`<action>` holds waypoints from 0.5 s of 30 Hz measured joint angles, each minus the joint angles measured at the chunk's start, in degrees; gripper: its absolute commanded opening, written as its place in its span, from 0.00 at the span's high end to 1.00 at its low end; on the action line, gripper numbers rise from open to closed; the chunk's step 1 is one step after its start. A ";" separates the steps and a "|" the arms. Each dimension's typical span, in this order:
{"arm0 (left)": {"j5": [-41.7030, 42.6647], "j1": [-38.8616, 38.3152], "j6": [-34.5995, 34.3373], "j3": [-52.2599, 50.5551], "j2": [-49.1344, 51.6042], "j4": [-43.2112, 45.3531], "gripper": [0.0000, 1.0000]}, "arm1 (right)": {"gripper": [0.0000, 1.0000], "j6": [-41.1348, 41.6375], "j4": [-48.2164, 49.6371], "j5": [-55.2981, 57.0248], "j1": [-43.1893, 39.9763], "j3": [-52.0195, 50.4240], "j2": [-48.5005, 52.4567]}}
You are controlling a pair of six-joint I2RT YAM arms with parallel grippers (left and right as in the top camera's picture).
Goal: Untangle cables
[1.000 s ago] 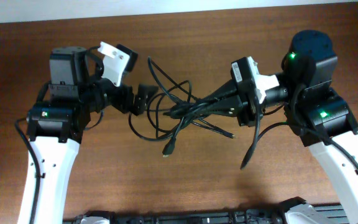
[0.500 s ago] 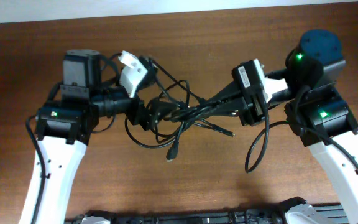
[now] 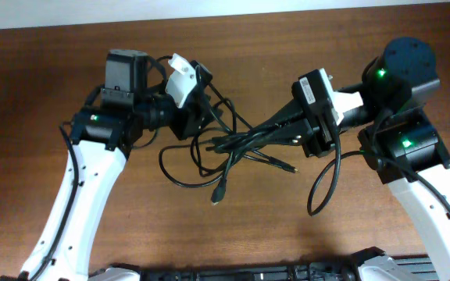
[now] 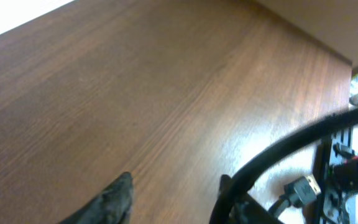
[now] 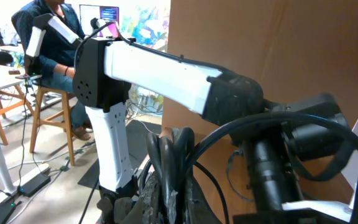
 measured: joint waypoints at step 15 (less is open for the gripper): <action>-14.16 3.39 -36.68 0.00 3.91 -0.46 0.46 | 0.96 0.13 -0.02 1.09 0.00 0.00 0.00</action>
